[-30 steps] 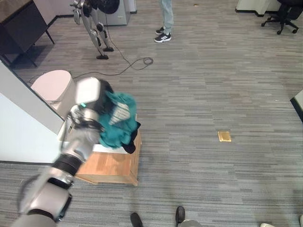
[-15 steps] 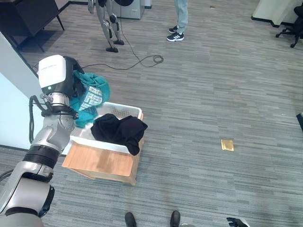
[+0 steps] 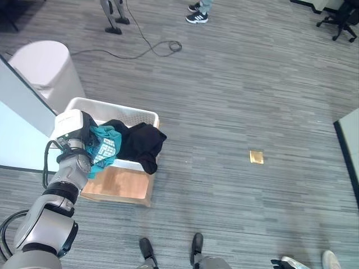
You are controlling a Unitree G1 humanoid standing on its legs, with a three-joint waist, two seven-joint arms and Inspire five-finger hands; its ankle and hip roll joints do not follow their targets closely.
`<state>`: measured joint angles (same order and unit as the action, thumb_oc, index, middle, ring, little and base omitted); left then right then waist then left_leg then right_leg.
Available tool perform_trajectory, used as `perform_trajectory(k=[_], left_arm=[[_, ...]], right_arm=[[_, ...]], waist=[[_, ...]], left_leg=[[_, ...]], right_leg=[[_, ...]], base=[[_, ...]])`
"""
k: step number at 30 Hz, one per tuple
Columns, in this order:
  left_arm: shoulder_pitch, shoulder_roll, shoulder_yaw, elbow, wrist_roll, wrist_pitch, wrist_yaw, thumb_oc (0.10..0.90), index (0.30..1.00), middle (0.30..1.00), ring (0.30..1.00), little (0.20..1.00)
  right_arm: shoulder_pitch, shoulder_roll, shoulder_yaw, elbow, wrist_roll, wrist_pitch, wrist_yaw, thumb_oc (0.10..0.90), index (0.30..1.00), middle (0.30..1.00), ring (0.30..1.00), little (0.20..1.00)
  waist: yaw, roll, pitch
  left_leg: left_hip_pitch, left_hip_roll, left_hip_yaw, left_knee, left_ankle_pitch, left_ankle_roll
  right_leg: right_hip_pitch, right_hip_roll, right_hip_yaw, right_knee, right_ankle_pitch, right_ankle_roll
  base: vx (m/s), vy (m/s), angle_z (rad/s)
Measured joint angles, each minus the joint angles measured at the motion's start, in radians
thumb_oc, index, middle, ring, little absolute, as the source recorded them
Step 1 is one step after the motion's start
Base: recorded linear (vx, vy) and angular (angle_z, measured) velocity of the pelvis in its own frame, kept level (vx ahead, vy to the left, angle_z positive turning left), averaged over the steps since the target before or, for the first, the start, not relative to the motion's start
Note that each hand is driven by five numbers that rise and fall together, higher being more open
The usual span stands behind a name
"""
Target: Pick up bed clothes into laundry basket.
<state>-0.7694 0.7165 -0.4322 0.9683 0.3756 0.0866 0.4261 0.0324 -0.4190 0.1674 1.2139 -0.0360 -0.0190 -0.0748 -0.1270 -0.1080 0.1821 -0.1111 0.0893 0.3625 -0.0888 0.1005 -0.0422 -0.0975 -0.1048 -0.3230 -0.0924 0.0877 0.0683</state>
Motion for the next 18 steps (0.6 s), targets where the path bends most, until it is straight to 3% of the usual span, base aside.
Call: perform_trajectory(k=[9, 11, 14, 18], left_arm=[[-0.068, -0.035, -0.062, -0.057, -0.003, -0.003, 0.002, 0.400, 0.300, 0.300, 0.300, 0.300], [-0.082, -0.041, -0.086, -0.124, 0.005, 0.009, 0.006, 0.400, 0.300, 0.300, 0.300, 0.300], [-0.107, -0.086, -0.086, -0.201, 0.020, 0.012, 0.026, 0.400, 0.300, 0.300, 0.300, 0.300], [-0.198, -0.083, -0.110, -0.149, 0.018, 0.016, 0.026, 0.400, 0.300, 0.300, 0.300, 0.300]], right_arm=[[-0.047, 0.002, 0.004, -0.002, 0.020, -0.008, -0.015, 0.800, 0.900, 0.900, 0.900, 0.900], [-0.083, 0.041, 0.108, -0.016, 0.014, 0.020, -0.060, 0.800, 0.900, 0.900, 0.900, 0.900], [-0.080, 0.105, 0.121, -0.066, -0.011, -0.030, -0.063, 0.800, 0.900, 0.900, 0.900, 0.900], [-0.059, 0.152, 0.138, -0.073, -0.056, -0.038, -0.061, 0.800, 0.900, 0.900, 0.900, 0.900]], waist=[[-0.002, -0.001, 0.007], [0.005, -0.001, 0.011], [0.008, 0.020, 0.028], [-0.017, 0.034, 0.037]], left_leg=[[-0.014, -0.001, 0.014, 0.000, 0.000, 0.000], [-0.013, 0.002, 0.014, 0.000, 0.000, 0.000], [-0.014, -0.001, 0.012, 0.000, 0.000, 0.000], [-0.020, -0.002, 0.025, 0.000, -0.001, 0.001]], right_leg=[[-0.024, 0.000, 0.020, 0.000, 0.001, 0.000], [-0.024, 0.002, 0.022, 0.000, 0.001, 0.000], [-0.023, 0.000, 0.021, 0.000, 0.002, 0.000], [-0.038, -0.001, 0.031, 0.000, 0.008, 0.004]], base=[[0.02, 0.020, -0.05], [0.02, 0.011, -0.02], [0.00, 0.013, 0.02], [0.01, 0.026, -0.09]])
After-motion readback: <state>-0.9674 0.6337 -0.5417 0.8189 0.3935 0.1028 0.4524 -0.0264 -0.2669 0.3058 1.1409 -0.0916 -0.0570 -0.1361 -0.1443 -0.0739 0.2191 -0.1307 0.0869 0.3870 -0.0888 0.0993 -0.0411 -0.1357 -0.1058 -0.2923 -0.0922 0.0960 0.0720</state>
